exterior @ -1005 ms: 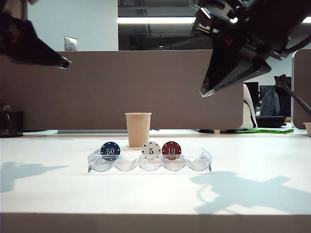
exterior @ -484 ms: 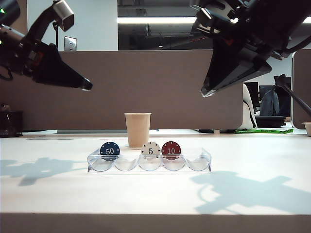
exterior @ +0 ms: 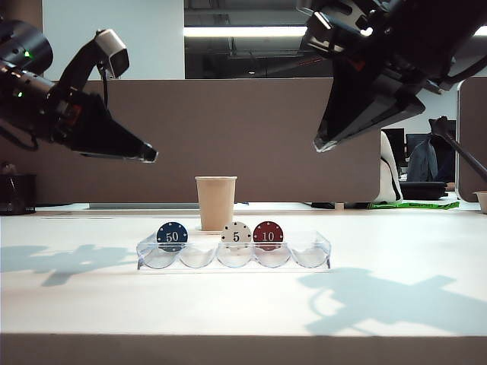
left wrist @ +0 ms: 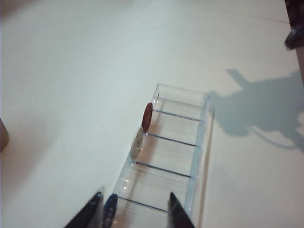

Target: Pick up the chip with the greater value and put it into the paper cup.

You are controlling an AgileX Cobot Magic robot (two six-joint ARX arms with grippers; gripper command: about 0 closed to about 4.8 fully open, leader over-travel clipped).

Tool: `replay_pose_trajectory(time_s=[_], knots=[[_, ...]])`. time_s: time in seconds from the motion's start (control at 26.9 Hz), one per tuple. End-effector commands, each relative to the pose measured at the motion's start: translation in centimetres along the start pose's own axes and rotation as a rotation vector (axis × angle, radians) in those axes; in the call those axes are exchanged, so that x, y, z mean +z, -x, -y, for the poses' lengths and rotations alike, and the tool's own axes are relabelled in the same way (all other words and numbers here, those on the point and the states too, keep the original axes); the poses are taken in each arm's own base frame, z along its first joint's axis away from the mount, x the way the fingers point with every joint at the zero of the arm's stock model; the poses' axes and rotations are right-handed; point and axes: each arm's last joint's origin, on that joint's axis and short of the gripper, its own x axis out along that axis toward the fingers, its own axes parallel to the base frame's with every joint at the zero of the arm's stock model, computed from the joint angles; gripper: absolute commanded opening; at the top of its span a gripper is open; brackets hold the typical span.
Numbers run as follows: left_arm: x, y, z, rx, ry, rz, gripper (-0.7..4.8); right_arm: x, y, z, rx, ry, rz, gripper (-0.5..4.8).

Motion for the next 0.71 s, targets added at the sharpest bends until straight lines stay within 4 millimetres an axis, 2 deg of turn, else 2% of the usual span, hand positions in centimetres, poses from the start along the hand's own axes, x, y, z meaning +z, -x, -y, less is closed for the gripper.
replay_pose_trajectory(time_s=[0.04,0.37,0.71], knots=[[0.3,0.1,0.0,-0.008,-0.026,0.012,1.75,0.3,0.1,-0.1,0.005,0.002,0.018,-0.06],[0.0,0.0,0.4,-0.042,0.012,0.01,1.75,0.3,0.1,-0.1,0.005,0.001,0.018,-0.05],[-0.8,-1.6,0.1,-0.048,0.004,-0.024,1.79,0.3,0.1,-0.1,0.005,0.002,0.018,-0.06]])
